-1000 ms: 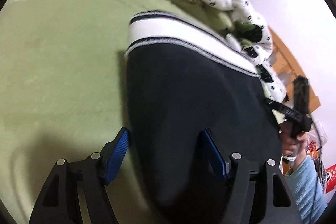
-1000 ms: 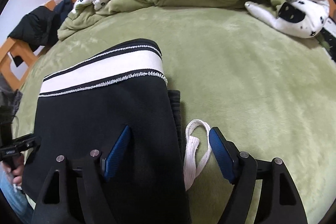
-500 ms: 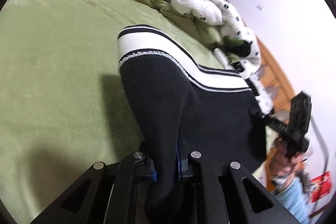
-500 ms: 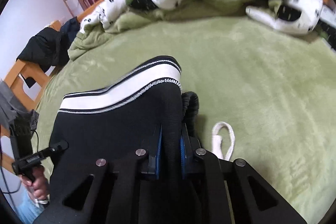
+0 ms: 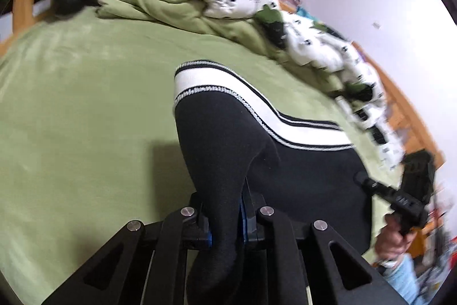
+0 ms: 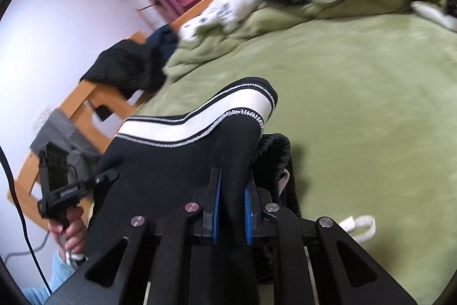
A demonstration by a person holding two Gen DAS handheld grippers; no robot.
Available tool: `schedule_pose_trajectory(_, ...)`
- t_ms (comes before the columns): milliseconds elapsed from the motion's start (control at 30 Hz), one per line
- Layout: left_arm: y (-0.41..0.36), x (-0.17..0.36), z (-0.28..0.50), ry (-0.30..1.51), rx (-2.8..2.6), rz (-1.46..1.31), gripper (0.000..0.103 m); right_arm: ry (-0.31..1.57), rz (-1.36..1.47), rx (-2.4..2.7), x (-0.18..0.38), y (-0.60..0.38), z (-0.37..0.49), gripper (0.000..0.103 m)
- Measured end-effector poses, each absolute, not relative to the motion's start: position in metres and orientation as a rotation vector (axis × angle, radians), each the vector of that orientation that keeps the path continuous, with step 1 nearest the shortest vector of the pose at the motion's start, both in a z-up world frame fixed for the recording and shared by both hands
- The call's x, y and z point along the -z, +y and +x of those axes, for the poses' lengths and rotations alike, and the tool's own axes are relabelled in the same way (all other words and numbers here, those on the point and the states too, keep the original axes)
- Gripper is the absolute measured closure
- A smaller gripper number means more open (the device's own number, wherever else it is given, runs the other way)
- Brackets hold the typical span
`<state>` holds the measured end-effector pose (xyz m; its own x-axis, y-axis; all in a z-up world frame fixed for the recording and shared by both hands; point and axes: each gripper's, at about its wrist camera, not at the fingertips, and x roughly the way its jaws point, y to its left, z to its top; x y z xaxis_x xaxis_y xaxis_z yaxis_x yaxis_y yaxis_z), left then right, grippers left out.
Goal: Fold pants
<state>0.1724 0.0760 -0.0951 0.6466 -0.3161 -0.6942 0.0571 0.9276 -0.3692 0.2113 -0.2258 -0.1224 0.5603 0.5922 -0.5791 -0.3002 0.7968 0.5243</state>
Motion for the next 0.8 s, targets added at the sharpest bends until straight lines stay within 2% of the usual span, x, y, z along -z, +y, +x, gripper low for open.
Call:
schedule_pose_trajectory(100, 0.078, 0.135, 0.186, 0.913, 0.186, -0.303, 0.076, 0.832, 0.292, -0.473, 0.149, -0.218, 0.225, 0.089)
schedule_pose_trajectory(167, 0.066, 0.151, 0.19, 0.952, 0.127, -0.222, 0.055, 0.876, 0.318, -0.456, 0.17, -0.227, 0.231, 0.087)
schedule_pose_trajectory(200, 0.06, 0.151, 0.187, 0.934, 0.114, -0.183, 0.053, 0.887, 0.318, -0.457, 0.18, -0.231, 0.228, 0.087)
schedule_pose_trajectory(233, 0.058, 0.149, 0.185, 0.921, 0.113, -0.167, 0.052, 0.888, 0.291, -0.444, 0.181, -0.229, 0.225, 0.084)
schedule_pose_trajectory(333, 0.058, 0.127, 0.17, 0.887, 0.039, -0.102, 0.053, 0.871, 0.115, -0.366, 0.157, -0.224, 0.213, 0.063)
schedule_pose_trajectory(400, 0.061, 0.099, 0.156, 0.774, 0.038, -0.081, 0.049, 0.798, 0.082, -0.343, 0.135, -0.23, 0.204, 0.063)
schedule_pose_trajectory(433, 0.061, 0.088, 0.153, 0.721, 0.057, -0.091, 0.041, 0.747, 0.083, -0.325, 0.121, -0.232, 0.201, 0.063)
schedule_pose_trajectory(600, 0.034, 0.067, 0.195, 0.675, 0.086, -0.111, 0.04, 0.699, 0.153, -0.437, 0.084, -0.193, 0.23, 0.063)
schedule_pose_trajectory(667, 0.023, 0.077, 0.213, 0.692, 0.084, -0.096, 0.04, 0.706, 0.101, -0.457, 0.091, -0.167, 0.243, 0.063)
schedule_pose_trajectory(800, 0.026, 0.148, 0.249, 0.841, 0.084, -0.137, 0.04, 0.847, -0.097, -0.369, 0.166, -0.125, 0.285, 0.066)
